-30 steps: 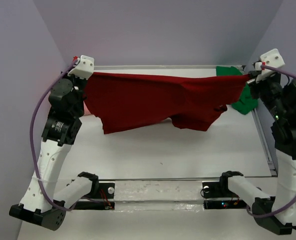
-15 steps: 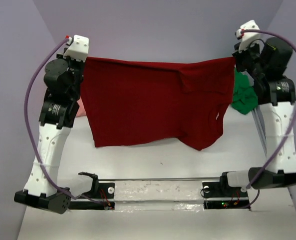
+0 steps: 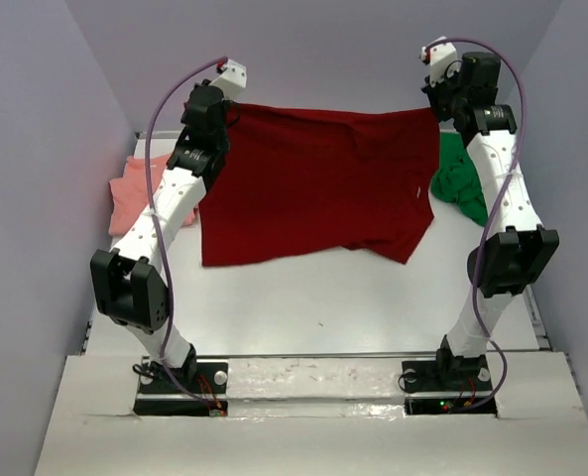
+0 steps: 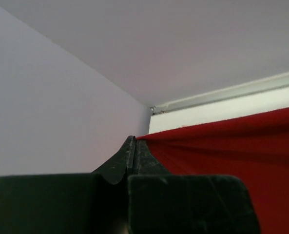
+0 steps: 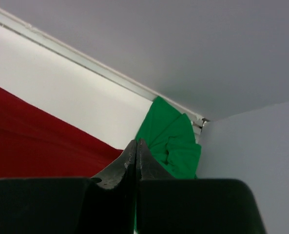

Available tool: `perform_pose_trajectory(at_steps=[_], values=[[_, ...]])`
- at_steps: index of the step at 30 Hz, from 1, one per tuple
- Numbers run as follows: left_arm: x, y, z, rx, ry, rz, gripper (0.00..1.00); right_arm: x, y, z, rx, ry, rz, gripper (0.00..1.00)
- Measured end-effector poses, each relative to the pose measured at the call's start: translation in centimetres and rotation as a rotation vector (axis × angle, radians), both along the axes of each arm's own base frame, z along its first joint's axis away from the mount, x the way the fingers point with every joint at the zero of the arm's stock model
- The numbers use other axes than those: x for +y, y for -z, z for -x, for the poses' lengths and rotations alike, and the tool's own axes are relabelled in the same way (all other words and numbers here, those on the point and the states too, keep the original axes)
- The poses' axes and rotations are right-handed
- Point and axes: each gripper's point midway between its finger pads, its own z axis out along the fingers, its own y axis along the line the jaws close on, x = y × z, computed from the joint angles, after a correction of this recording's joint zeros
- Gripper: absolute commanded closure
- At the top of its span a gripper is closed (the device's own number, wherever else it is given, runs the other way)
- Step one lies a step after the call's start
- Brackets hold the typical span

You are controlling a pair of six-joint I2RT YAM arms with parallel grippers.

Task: Fold and stack the t-shirts
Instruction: Flatten the tshirt out

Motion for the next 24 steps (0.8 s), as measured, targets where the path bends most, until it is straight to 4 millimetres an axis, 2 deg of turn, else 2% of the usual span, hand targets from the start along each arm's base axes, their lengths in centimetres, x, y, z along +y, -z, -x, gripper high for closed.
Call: perform_pose_trajectory(at_steps=[2,5,8,9,12,13,16,18,19,20,21,23,24], values=[[0.1,-2.0,-0.1,-0.055,-0.026,0.009,1.00,0.0,-1.3,-0.1,-0.030,0.002,-0.001,1.00],[0.4,-6.3,0.8,-0.171,-0.056,0.039,1.00,0.0,-4.8,0.3,-0.117,0.001,-0.005,1.00],[1.0,-9.5,3.1,-0.247,-0.066,0.058,1.00,-0.1,-8.0,2.4,-0.181,0.001,-0.011,1.00],[1.4,-10.7,4.4,-0.282,-0.064,0.067,1.00,0.0,-8.5,3.0,-0.191,-0.002,-0.014,1.00],[2.5,-11.1,7.5,-0.310,-0.064,0.070,1.00,0.0,-10.6,7.2,-0.234,-0.007,-0.031,1.00],[3.1,-10.7,8.9,-0.307,-0.056,0.067,1.00,0.0,-10.8,8.3,-0.244,-0.008,-0.036,1.00],[4.7,-8.9,11.7,-0.274,-0.038,0.069,1.00,0.0,-11.1,12.8,-0.259,-0.009,-0.050,1.00],[5.7,-8.3,13.5,-0.262,-0.025,0.078,1.00,0.0,-10.5,16.0,-0.264,-0.011,-0.059,1.00],[5.9,-8.1,14.3,-0.255,-0.007,0.084,1.00,0.0,-10.5,16.8,-0.267,-0.014,-0.062,1.00],[6.1,-8.3,15.6,-0.255,0.015,0.093,1.00,0.0,-10.6,18.9,-0.277,-0.014,-0.066,1.00],[6.0,-8.6,16.4,-0.257,0.033,0.102,1.00,0.0,-11.0,20.0,-0.290,-0.015,-0.070,1.00],[5.7,-9.8,18.7,-0.285,0.100,0.136,1.00,-0.2,-12.6,22.4,-0.340,-0.013,-0.082,1.00],[5.9,-10.5,19.6,-0.299,0.111,0.147,1.00,-0.7,-14.2,24.4,-0.390,-0.003,-0.088,1.00]])
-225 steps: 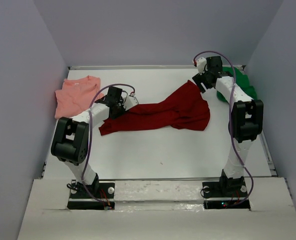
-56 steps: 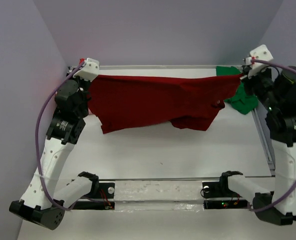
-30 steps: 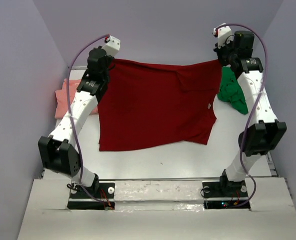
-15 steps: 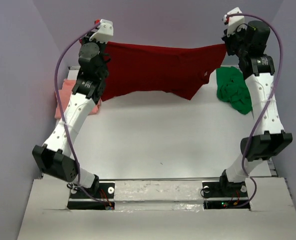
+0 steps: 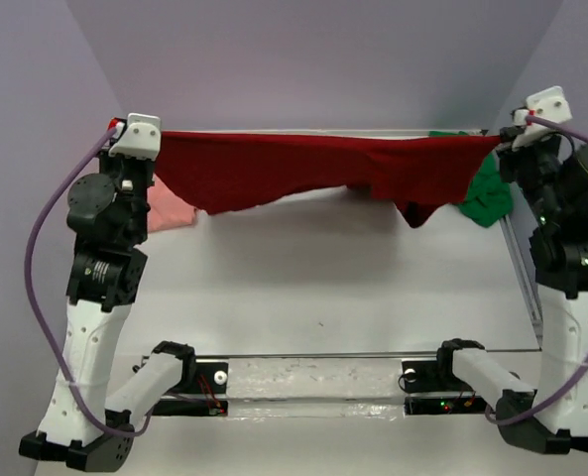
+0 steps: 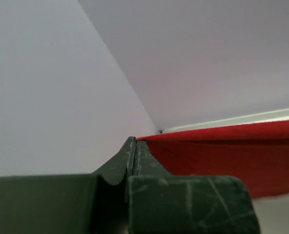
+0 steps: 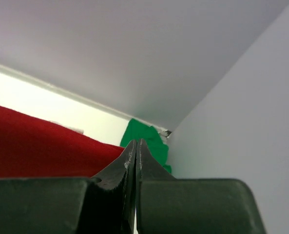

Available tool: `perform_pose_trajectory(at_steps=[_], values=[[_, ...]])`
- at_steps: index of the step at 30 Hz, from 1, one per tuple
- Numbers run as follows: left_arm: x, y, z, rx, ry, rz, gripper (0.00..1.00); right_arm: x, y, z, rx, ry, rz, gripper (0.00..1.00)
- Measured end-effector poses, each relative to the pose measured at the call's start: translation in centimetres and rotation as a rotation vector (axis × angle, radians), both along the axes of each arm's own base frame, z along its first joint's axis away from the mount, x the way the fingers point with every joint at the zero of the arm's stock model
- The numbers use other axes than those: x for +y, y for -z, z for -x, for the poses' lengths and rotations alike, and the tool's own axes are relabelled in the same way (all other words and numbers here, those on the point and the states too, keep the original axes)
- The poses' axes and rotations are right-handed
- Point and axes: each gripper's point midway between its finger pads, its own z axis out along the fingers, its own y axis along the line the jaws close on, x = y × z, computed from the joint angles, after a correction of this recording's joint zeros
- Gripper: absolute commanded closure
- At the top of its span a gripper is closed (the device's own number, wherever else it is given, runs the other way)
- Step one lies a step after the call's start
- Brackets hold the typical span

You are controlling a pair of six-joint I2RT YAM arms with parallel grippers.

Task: Fold and stack the t-shirts
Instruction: Flatten the tshirt out

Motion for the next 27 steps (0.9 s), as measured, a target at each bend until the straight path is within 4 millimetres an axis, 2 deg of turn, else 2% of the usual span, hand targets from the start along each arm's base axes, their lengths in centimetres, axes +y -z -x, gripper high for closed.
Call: perform_pose_trajectory(at_steps=[2,3,4,7,8,9,10,12,13,16,17,18,20,21,22,23,24,25,26,27], values=[[-0.3,-1.8,1.6,-0.038,0.049,0.029,1.00,-0.7,-1.9,2.1,-0.052,0.023,-0.017,1.00],[-0.4,-3.1,2.3,-0.064,0.068,0.042,1.00,-1.3,-3.8,3.4,-0.102,0.043,-0.024,1.00],[-0.7,-4.5,2.9,-0.089,0.095,0.056,1.00,-1.5,-5.0,4.2,-0.133,0.051,-0.029,1.00],[-1.1,-8.3,4.2,-0.160,0.144,0.087,1.00,-1.4,-10.0,6.2,-0.249,0.047,-0.039,1.00],[-1.2,-9.2,4.4,-0.182,0.153,0.096,1.00,-1.3,-11.0,6.3,-0.272,0.045,-0.041,1.00],[-1.3,-11.0,4.4,-0.216,0.163,0.106,1.00,-1.4,-12.3,5.9,-0.297,0.044,-0.042,1.00],[-1.3,-11.4,4.3,-0.223,0.164,0.108,1.00,-1.4,-13.0,5.5,-0.309,0.042,-0.042,1.00],[-1.5,-12.3,3.5,-0.239,0.166,0.113,1.00,-1.6,-13.5,3.4,-0.304,0.041,-0.043,1.00],[-1.7,-12.1,2.4,-0.231,0.164,0.111,1.00,-1.7,-13.1,1.7,-0.284,0.039,-0.043,1.00],[-2.3,-10.4,-1.4,-0.180,0.153,0.101,1.00,-2.2,-9.1,-5.0,-0.161,0.039,-0.043,1.00],[-2.7,-8.8,-3.6,-0.140,0.148,0.095,1.00,-2.5,-6.4,-8.2,-0.095,0.040,-0.042,1.00],[-3.1,-6.8,-5.8,-0.093,0.144,0.088,1.00,-2.7,-4.8,-9.8,-0.057,0.041,-0.043,1.00],[-3.7,-3.0,-9.5,-0.007,0.134,0.077,1.00,-3.2,2.5,-15.3,0.097,0.045,-0.045,1.00],[-4.1,-0.1,-12.0,0.050,0.126,0.071,1.00,-3.4,5.7,-17.0,0.161,0.045,-0.046,1.00],[-4.4,3.2,-14.3,0.119,0.118,0.062,1.00,-3.6,10.0,-19.0,0.250,0.046,-0.050,1.00],[-4.6,6.1,-16.0,0.178,0.109,0.054,1.00,-3.7,13.2,-20.4,0.318,0.046,-0.052,1.00],[-4.9,10.5,-18.6,0.265,0.094,0.038,1.00,-3.8,16.1,-21.6,0.376,0.047,-0.056,1.00],[-5.1,13.8,-20.1,0.326,0.080,0.026,1.00,-3.9,18.7,-22.7,0.427,0.047,-0.059,1.00],[-5.1,16.7,-21.4,0.377,0.066,0.011,1.00,-4.0,22.6,-24.4,0.502,0.044,-0.066,1.00],[-4.9,19.9,-22.5,0.439,0.041,-0.010,1.00,-4.0,24.5,-25.3,0.534,0.043,-0.069,1.00]])
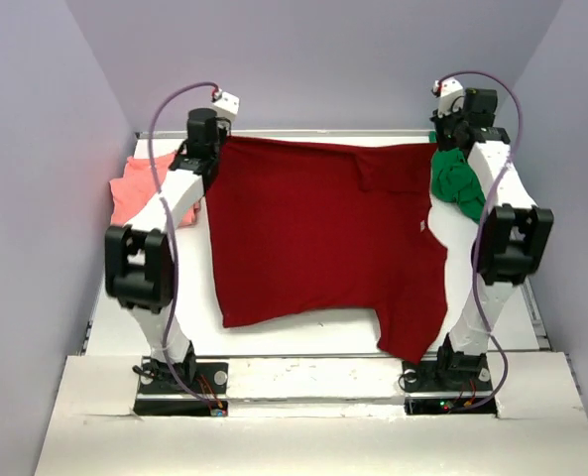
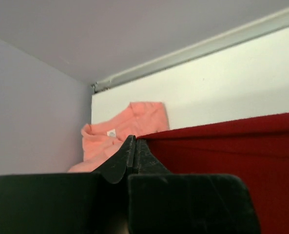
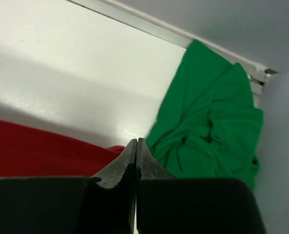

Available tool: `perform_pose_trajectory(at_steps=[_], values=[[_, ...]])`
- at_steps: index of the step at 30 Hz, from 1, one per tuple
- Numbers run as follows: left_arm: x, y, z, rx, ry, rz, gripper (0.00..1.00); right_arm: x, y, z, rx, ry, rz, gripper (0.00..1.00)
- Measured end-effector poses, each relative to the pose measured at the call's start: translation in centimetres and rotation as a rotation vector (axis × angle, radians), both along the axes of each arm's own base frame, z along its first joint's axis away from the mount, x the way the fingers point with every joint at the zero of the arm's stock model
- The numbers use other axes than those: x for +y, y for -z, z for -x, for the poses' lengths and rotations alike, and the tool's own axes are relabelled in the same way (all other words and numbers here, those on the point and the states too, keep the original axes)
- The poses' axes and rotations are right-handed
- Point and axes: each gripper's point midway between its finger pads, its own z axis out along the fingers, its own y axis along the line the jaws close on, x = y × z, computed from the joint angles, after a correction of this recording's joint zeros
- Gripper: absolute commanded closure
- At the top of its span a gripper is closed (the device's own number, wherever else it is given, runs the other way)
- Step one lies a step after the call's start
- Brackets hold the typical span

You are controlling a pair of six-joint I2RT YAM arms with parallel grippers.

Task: Fold and stack the t-shirts
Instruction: Flatten the tshirt out

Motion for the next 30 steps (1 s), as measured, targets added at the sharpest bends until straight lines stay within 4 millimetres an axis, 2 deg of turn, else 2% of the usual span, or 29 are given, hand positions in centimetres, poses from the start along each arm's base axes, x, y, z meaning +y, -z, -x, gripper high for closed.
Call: perform_pose_trajectory(at_steps=[2,3,5,6,8,11,13,14,16,21,23,26,28,29,30], values=[[0.2,4.2,-1.6,0.060,-0.041,-0.052,1.00,0.0,3.0,-2.0,0.054,-0.004,-0.013,0.99],[0.5,6.0,-2.2,0.081,-0.074,-0.096,0.60,0.0,4.3,-3.4,0.071,-0.009,-0.024,0.86],[0.8,8.7,-3.2,0.108,-0.132,-0.176,0.08,0.1,5.0,-5.4,0.067,-0.015,-0.031,0.57],[1.2,9.3,-3.8,0.104,-0.178,-0.229,0.01,0.1,5.1,-5.9,0.062,-0.016,-0.030,0.54],[1.2,9.6,-4.3,0.084,-0.223,-0.278,0.01,0.1,4.9,-6.4,0.052,-0.011,-0.026,0.45],[1.8,8.6,-3.9,0.055,-0.294,-0.353,0.01,0.2,4.3,-5.5,0.051,-0.014,-0.023,0.38],[1.7,7.0,-3.3,0.000,-0.323,-0.379,0.01,0.3,3.9,-3.4,0.056,-0.016,-0.019,0.37],[2.0,6.1,-2.2,-0.010,-0.341,-0.412,0.01,0.4,3.7,-2.2,0.067,-0.017,-0.018,0.37],[2.2,4.7,-0.8,-0.036,-0.362,-0.432,0.01,0.7,2.0,0.8,0.062,-0.022,-0.009,0.37],[2.3,0.6,3.7,-0.098,-0.364,-0.450,0.01,1.1,-3.6,6.0,-0.043,-0.027,0.011,0.39],[2.1,-0.3,5.3,-0.106,-0.344,-0.441,0.01,1.3,-4.9,8.3,-0.071,-0.028,0.017,0.40],[1.4,-0.3,7.0,-0.072,-0.265,-0.398,0.01,1.6,-4.7,12.5,-0.070,-0.029,0.016,0.47],[0.7,0.6,7.4,-0.030,-0.191,-0.340,0.01,1.8,-3.7,14.7,-0.042,-0.030,0.013,0.54],[0.4,1.3,7.7,-0.001,-0.152,-0.310,0.02,1.9,-3.0,15.8,-0.022,-0.030,0.011,0.60],[0.0,2.5,8.0,0.041,-0.106,-0.274,0.02,2.0,-2.2,16.6,-0.002,-0.030,0.008,0.62]])
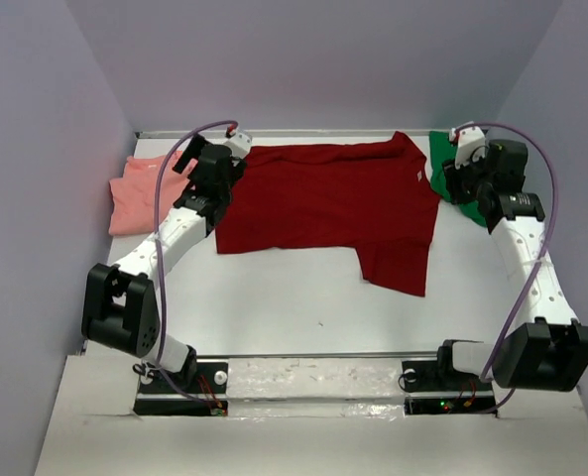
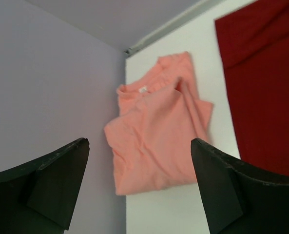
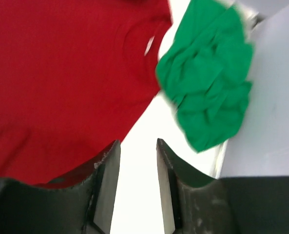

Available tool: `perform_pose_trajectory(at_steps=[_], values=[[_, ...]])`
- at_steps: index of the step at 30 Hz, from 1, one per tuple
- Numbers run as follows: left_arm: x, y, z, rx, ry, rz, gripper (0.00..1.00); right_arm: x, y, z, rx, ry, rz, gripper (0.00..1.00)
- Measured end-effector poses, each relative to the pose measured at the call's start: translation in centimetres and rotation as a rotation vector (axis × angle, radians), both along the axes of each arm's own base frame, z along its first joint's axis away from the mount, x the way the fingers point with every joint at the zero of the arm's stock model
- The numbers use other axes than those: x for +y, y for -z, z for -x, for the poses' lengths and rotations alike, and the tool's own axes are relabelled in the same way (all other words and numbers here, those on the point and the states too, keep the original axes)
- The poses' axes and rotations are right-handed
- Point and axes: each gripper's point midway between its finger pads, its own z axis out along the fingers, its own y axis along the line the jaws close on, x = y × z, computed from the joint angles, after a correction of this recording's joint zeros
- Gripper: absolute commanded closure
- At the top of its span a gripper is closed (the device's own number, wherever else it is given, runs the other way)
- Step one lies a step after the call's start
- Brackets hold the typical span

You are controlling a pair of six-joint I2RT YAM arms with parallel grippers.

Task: Fold and stack the t-shirts
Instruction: Flatten the tshirt out

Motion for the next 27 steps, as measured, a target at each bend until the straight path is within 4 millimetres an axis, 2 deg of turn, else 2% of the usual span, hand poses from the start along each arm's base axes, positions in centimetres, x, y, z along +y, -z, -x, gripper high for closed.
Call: perform_pose_trajectory(at_steps=[4,6,10,14,20,24,27], values=[[-0.7,5.4,2.1,0.183,0.071,0.062,0.03,0.3,4.0,2.3,0.109,0.000,-0.018,0.64],[-0.8,9.1,4.1,0.310,0.089,0.072,0.04,0.5,6.2,3.3,0.178,-0.002,-0.032,0.66],[-0.6,13.1,6.8,0.465,0.092,0.086,0.04,1.3,9.4,4.4,0.298,-0.010,-0.083,0.68],[-0.2,14.8,8.0,0.526,0.080,0.122,0.04,2.2,12.4,4.2,0.398,-0.022,-0.146,0.70],[0.7,16.5,8.9,0.562,0.041,0.141,0.04,3.4,18.5,4.0,0.627,-0.024,-0.244,0.71],[1.0,17.8,9.1,0.593,0.018,0.146,0.04,3.4,20.4,3.7,0.697,0.000,-0.259,0.65],[1.2,18.3,9.4,0.607,0.012,0.147,0.04,2.9,20.6,3.6,0.703,0.029,-0.243,0.61]])
